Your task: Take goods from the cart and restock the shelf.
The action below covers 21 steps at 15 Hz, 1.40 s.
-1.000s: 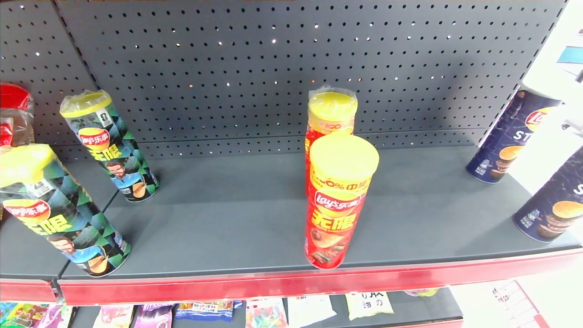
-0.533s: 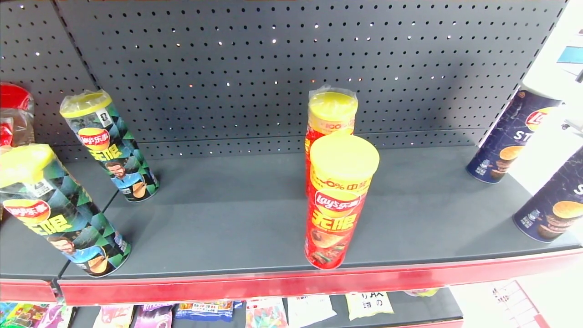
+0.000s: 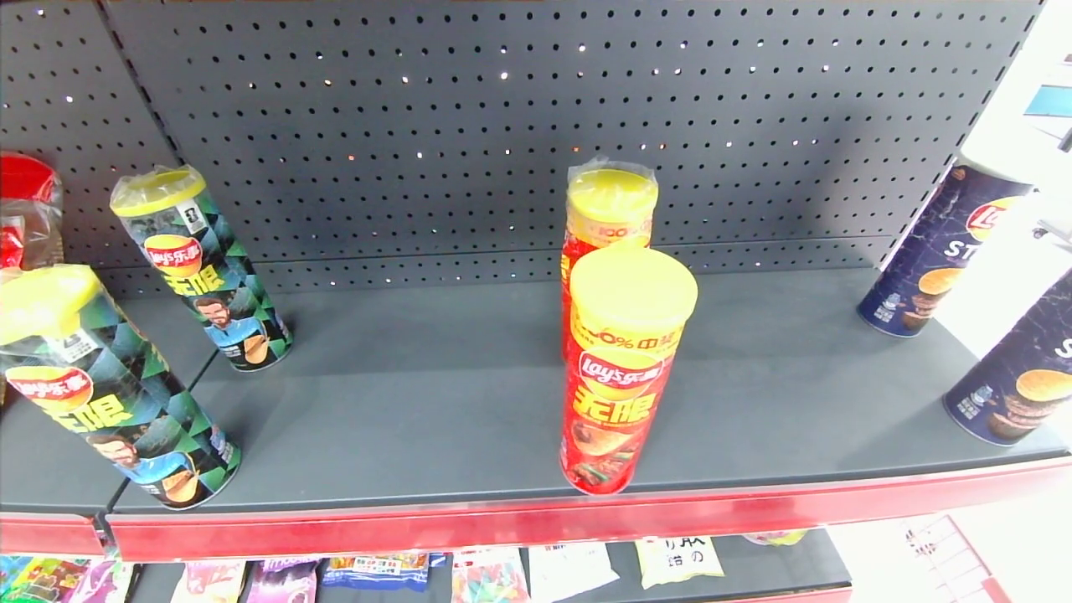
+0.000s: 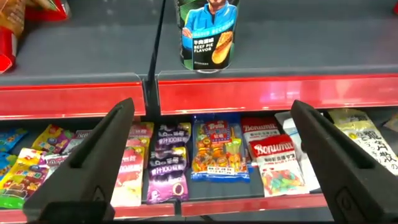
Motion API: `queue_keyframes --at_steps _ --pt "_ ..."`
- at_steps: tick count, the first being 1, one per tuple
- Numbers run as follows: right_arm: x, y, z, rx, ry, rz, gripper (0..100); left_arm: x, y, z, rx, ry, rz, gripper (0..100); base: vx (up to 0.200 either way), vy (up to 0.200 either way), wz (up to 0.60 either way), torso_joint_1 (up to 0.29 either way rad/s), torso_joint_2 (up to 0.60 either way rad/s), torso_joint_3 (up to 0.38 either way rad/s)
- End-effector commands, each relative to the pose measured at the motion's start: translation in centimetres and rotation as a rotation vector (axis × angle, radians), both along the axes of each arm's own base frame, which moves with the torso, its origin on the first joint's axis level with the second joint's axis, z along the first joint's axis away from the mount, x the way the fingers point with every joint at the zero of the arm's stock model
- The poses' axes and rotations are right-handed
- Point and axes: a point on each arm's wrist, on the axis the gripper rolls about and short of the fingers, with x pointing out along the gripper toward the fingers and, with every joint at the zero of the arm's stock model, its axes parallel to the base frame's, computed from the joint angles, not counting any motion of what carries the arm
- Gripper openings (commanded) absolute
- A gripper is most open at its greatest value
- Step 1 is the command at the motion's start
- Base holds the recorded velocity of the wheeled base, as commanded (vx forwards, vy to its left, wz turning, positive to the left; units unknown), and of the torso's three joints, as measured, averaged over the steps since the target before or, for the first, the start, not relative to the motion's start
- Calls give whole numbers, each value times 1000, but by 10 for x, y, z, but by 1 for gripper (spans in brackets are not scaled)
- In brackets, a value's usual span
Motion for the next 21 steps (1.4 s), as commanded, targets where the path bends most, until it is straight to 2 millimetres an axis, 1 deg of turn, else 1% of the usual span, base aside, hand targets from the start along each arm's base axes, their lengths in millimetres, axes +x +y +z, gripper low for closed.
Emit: queue_keyframes --at_steps 1,2,8,17,20,21 --pt "0 0 0 1 0 1 100 0 0 0 -1 3 0 100 0 0 0 0 0 0" --pt "0 0 0 -1 0 1 100 0 0 0 -1 3 2 100 0 0 0 0 0 0" --pt "0 0 0 -1 0 1 100 0 0 0 -1 1 2 100 -200 0 0 3 2 2" --pt "0 0 0 -1 0 1 100 0 0 0 -1 3 2 100 0 0 0 0 0 0" --pt "0 0 0 -1 0 1 100 0 0 0 -1 3 2 100 0 0 600 2 1 -1" --pt "0 0 0 -1 0 1 100 0 0 0 -1 3 2 100 0 0 0 0 0 0"
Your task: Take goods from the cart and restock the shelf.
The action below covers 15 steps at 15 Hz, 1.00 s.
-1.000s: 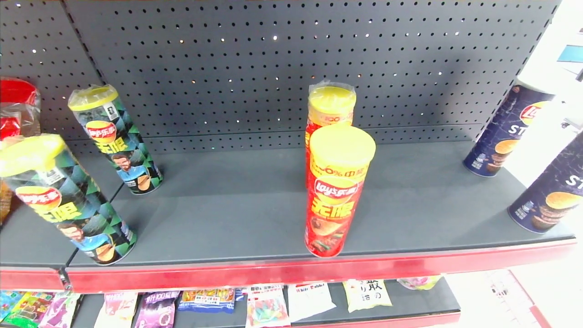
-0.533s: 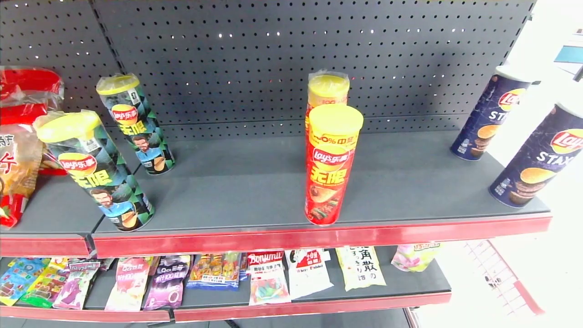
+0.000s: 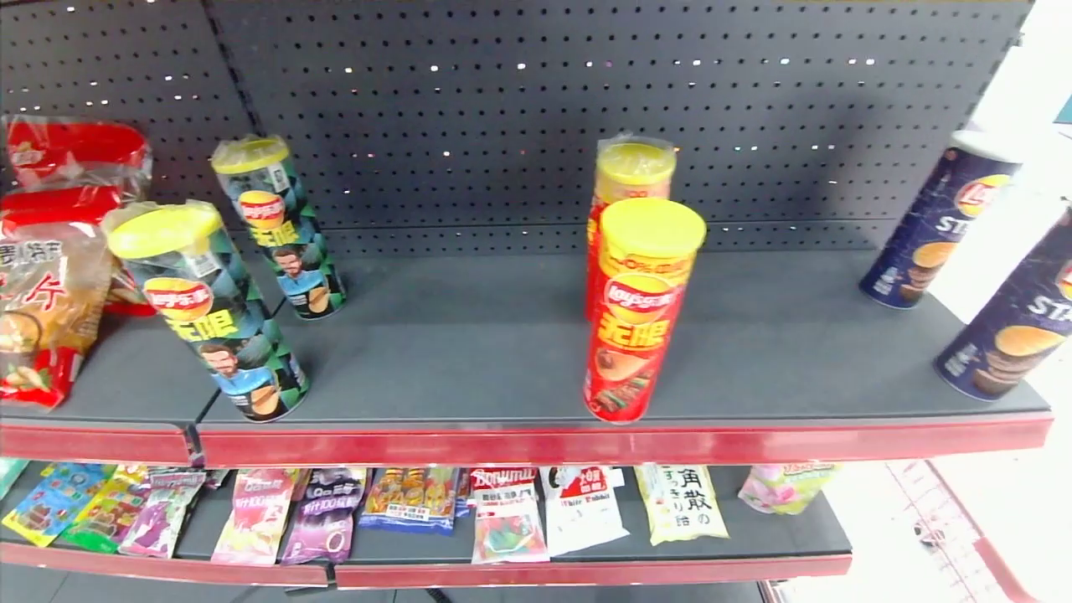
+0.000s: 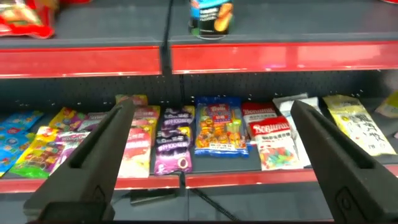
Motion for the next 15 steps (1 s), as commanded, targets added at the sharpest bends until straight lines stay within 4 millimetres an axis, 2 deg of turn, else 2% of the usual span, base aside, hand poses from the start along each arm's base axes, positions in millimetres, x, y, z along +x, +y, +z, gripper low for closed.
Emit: queue_keyframes --at_steps 1,10,13,15 --pt "0 0 0 0 0 1 100 0 0 0 0 3 0 100 0 0 0 0 0 0" --pt "0 0 0 0 0 1 100 0 0 0 0 3 0 100 0 0 0 0 0 0" --pt "0 0 0 1 0 1 100 0 0 0 0 1 0 100 0 0 -600 -1 1 -1" --pt "0 0 0 0 0 1 100 0 0 0 0 3 0 100 0 0 0 0 0 0"
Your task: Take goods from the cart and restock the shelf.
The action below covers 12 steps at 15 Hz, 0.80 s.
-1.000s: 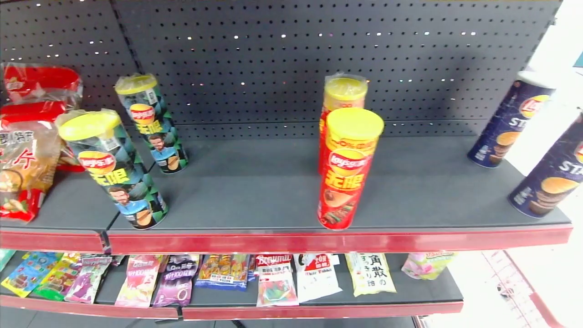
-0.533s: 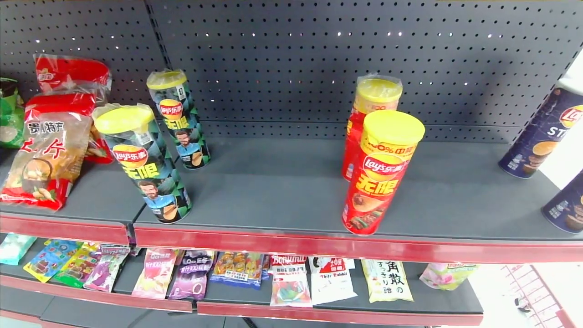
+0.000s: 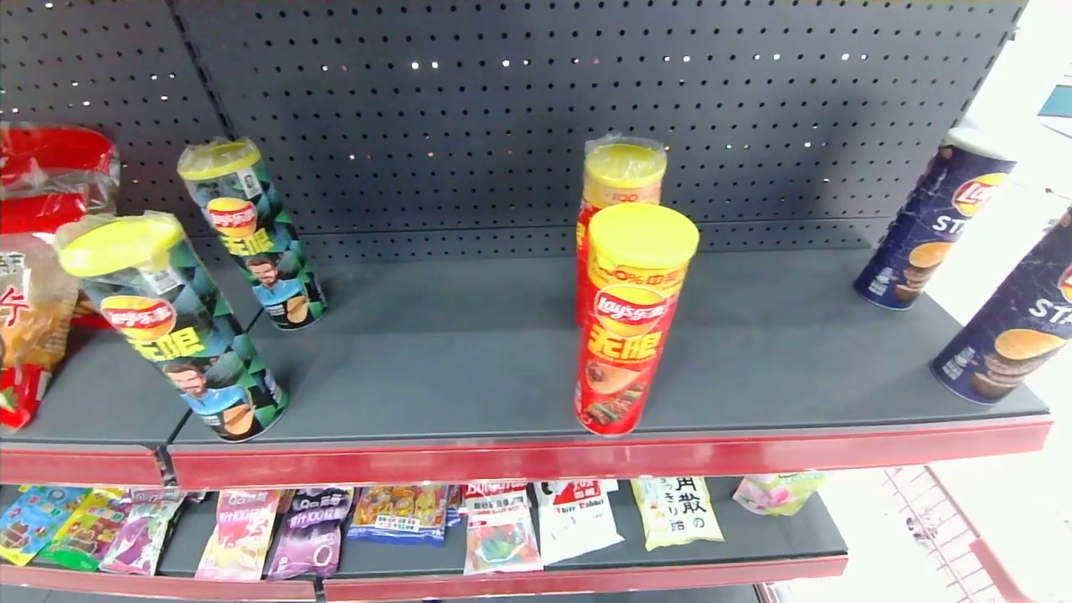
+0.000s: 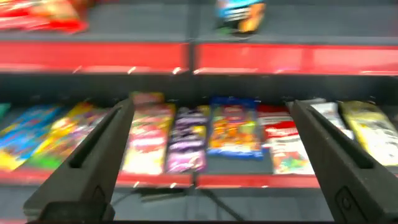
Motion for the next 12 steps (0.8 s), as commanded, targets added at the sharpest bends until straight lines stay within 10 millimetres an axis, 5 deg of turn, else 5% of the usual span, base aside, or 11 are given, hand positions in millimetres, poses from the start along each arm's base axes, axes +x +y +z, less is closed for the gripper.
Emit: queue_keyframes --at_steps 1,8,9,10,11,12 --pt "0 0 0 0 -1 1 100 0 0 0 -1 0 0 100 0 0 0 0 0 0" --pt "0 0 0 -7 -3 0 100 0 0 0 -2 2 0 100 0 0 0 0 0 0" --pt "-5 0 23 6 -82 23 100 0 0 0 -2 2 0 100 0 0 0 0 0 0" --pt "-3 0 82 60 -105 66 100 0 0 0 -2 2 0 100 0 0 0 0 0 0" --pt "9 0 115 149 -69 74 100 0 0 0 -2 0 0 100 0 0 0 0 0 0" --pt "20 1 126 153 -26 103 100 0 0 0 -2 2 0 100 0 0 0 0 0 0"
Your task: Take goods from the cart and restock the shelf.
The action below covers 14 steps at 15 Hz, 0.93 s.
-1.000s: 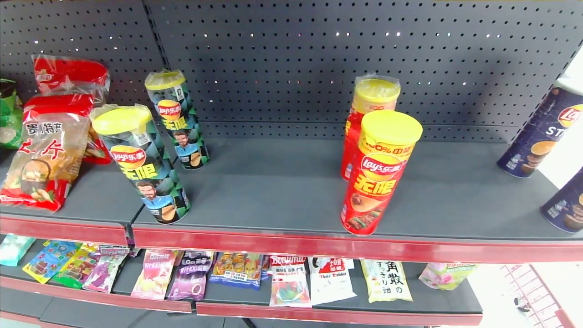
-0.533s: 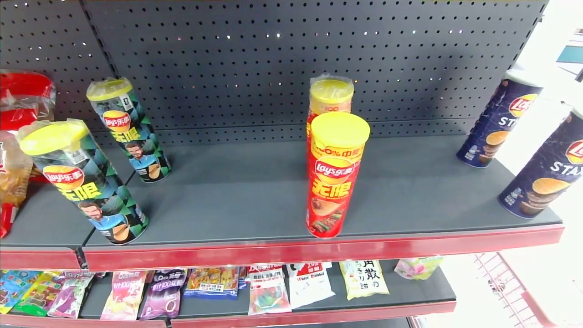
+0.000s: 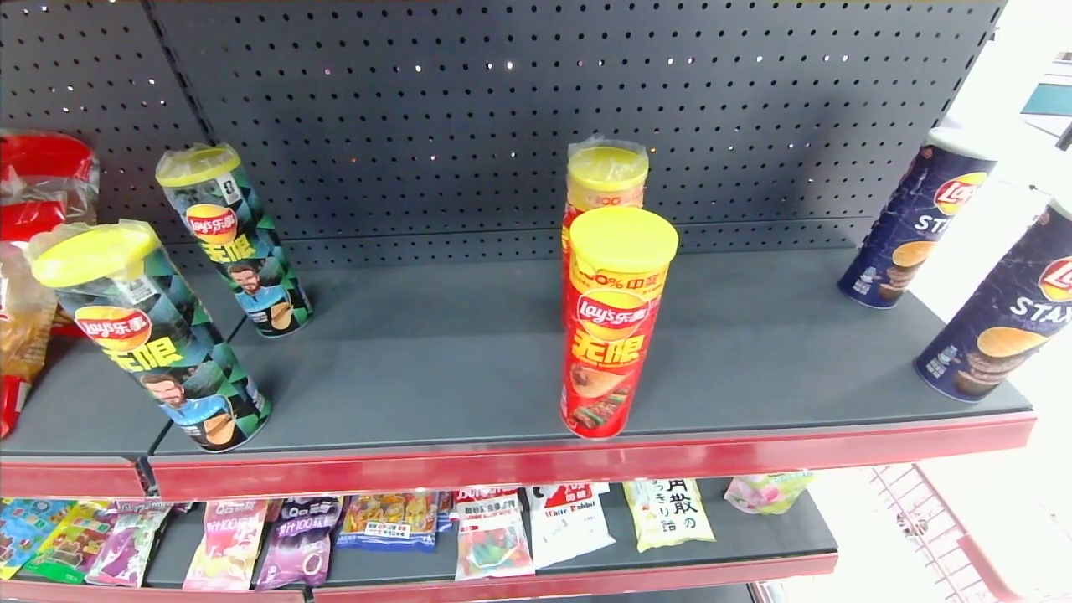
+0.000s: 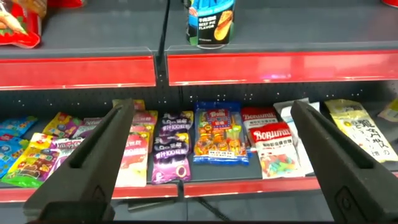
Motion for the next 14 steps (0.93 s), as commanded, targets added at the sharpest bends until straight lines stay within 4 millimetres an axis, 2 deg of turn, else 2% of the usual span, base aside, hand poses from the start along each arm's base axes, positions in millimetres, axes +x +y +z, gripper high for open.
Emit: queue_keyframes --at_steps 1,3,4,6,8,9,11,14 --pt "43 2 85 81 135 88 100 0 0 0 0 0 1 100 0 0 0 0 0 0" --pt "83 6 95 47 273 102 100 0 0 0 0 0 1 100 0 0 0 0 0 0" --pt "103 9 92 38 357 133 100 0 0 0 0 2 1 100 0 0 0 0 0 0" --pt "135 25 93 9 449 234 100 0 0 0 0 2 1 100 0 0 0 0 0 0" --pt "169 39 95 -14 522 263 100 0 0 0 0 2 1 100 0 0 0 0 0 0" --pt "175 43 94 -21 537 279 100 0 0 0 0 0 1 100 0 0 0 0 0 0" --pt "198 70 93 -88 564 259 100 0 0 0 0 0 1 100 0 0 0 0 0 0" --pt "216 98 86 -168 524 199 100 0 0 0 0 0 1 100 0 0 0 0 0 0"
